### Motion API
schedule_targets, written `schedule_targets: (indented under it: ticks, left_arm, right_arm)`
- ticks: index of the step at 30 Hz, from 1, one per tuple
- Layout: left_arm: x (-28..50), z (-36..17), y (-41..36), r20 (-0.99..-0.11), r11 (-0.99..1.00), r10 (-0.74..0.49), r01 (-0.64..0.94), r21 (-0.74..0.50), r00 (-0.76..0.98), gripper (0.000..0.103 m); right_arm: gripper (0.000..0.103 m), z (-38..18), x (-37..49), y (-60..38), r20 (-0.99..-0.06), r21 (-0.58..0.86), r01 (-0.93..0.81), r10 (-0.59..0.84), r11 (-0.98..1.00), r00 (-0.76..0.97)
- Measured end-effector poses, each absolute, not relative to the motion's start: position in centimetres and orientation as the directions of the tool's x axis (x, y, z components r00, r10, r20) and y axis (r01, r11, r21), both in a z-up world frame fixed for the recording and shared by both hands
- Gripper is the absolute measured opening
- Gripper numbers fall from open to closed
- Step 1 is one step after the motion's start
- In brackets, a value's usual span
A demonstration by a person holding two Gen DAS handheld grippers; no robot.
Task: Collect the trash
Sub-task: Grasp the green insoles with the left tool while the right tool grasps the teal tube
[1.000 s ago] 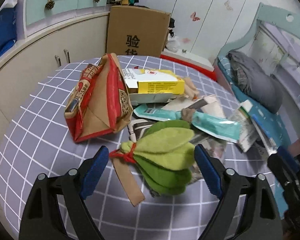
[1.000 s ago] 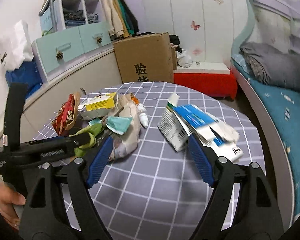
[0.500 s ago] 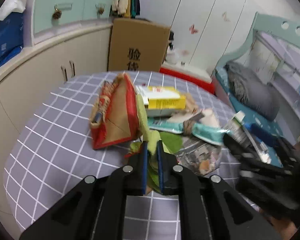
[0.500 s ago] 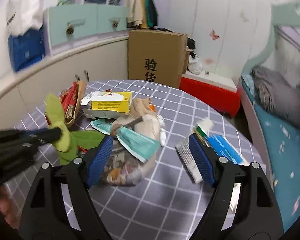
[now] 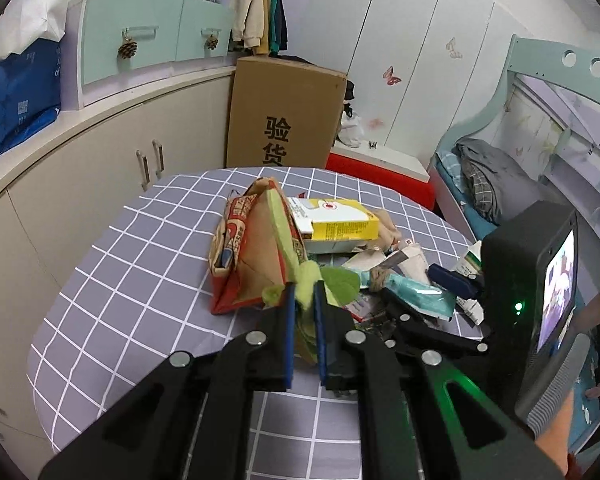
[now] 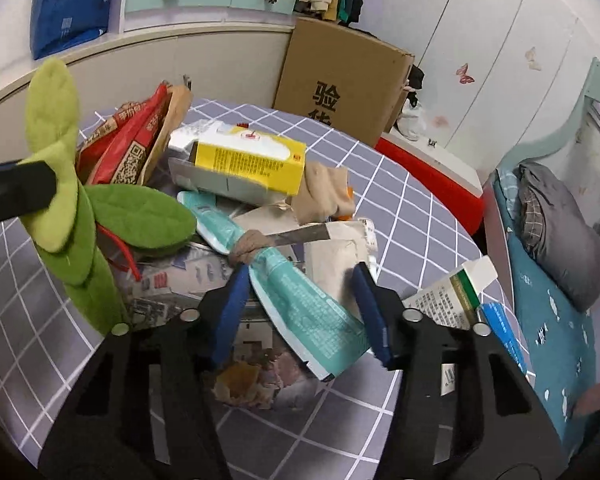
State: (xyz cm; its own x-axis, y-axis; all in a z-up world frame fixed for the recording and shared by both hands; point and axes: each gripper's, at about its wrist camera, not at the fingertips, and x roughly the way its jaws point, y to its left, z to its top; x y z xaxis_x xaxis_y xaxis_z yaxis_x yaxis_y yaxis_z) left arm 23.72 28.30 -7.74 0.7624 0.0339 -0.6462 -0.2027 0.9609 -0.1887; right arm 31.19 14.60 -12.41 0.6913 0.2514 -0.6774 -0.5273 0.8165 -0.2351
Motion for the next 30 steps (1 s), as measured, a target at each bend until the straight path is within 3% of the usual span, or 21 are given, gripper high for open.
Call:
schedule_targets:
  ticks: [5,8,18,30]
  left_arm:
    - [23.1,-7.4,28.1,-0.645,0.96,0.023,-0.196,-0.199,0.764,0.008]
    - [22.6,-6.8,27.5,-0.637,0.962,0.021,-0.189,-0.198,0.771,0.008]
    - [20.8,-4.8,23.3,-0.605,0.974,0.005,-0.141,-0.179,0.796,0.008]
    - [19.6,-3.6,12.2,-0.595,0.993,-0.096,0.031,-0.118,0.798,0.009]
  right_arm:
    - [0.031,-11.9,30.0,13.5,-0.667,-0.219,-0.547,0.286,0.808,0.689]
    - [0.025,-11.2,29.3,12.1,-0.653,-0.158,-0.549,0.331,0.821,0.681]
    - [0.021,-9.3,25.9,5.5,-0.592,0.014,-0.513,0.42,0.858,0.687]
    - [0.02,-8.1,21.2,-4.4,-0.494,0.165,-0.436,0.456,0.885,0.74]
